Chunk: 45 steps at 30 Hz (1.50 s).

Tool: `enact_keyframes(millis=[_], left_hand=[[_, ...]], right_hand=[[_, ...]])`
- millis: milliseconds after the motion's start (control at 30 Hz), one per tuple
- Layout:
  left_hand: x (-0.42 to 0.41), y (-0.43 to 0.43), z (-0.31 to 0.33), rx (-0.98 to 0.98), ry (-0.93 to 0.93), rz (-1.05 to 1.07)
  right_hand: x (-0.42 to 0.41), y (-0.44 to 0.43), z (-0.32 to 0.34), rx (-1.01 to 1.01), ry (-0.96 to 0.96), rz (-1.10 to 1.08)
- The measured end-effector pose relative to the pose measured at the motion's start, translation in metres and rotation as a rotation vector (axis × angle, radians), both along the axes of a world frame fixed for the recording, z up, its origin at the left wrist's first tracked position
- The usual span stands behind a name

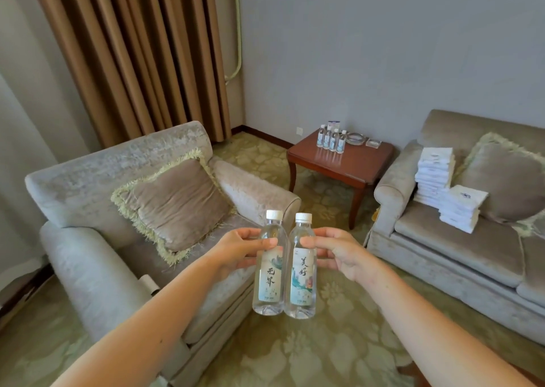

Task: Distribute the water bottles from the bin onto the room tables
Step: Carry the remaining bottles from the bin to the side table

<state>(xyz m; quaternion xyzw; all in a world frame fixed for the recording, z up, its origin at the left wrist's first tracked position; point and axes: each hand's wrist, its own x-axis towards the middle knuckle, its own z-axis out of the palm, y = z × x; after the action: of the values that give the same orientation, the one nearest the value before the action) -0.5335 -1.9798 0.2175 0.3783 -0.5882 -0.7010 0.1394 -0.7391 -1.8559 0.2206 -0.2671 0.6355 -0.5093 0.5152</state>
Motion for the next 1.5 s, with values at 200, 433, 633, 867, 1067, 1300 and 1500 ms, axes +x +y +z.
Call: enact_keyframes(millis=[200,433,633,867,1067,1300,1500], left_hand=[[-0.072,-0.089,-0.016,0.019,-0.009,-0.049],[-0.181,-0.214,-0.014,-0.02,-0.003,-0.235],[-0.271,-0.294,-0.007,-0.04,-0.021,-0.377],[-0.377,-0.344,-0.013,-0.005,-0.045,-0.479],[-0.494,-0.392,-0.017,-0.027,-0.038,-0.431],[-0.634,-0.438,-0.002,-0.049,-0.004,-0.336],[-0.718,-0.466,0.0,-0.063,0.021,-0.266]], right_hand=[[-0.066,-0.08,-0.013,0.032,-0.003,-0.055],[-0.155,-0.18,-0.015,0.015,0.019,-0.179],[-0.218,-0.235,-0.013,-0.006,0.005,-0.329],[-0.306,-0.272,-0.02,0.009,-0.033,-0.442],[-0.426,-0.323,-0.023,0.004,-0.013,-0.426],[-0.578,-0.38,-0.002,-0.008,0.031,-0.369],[-0.667,-0.416,0.004,-0.003,0.058,-0.35]])
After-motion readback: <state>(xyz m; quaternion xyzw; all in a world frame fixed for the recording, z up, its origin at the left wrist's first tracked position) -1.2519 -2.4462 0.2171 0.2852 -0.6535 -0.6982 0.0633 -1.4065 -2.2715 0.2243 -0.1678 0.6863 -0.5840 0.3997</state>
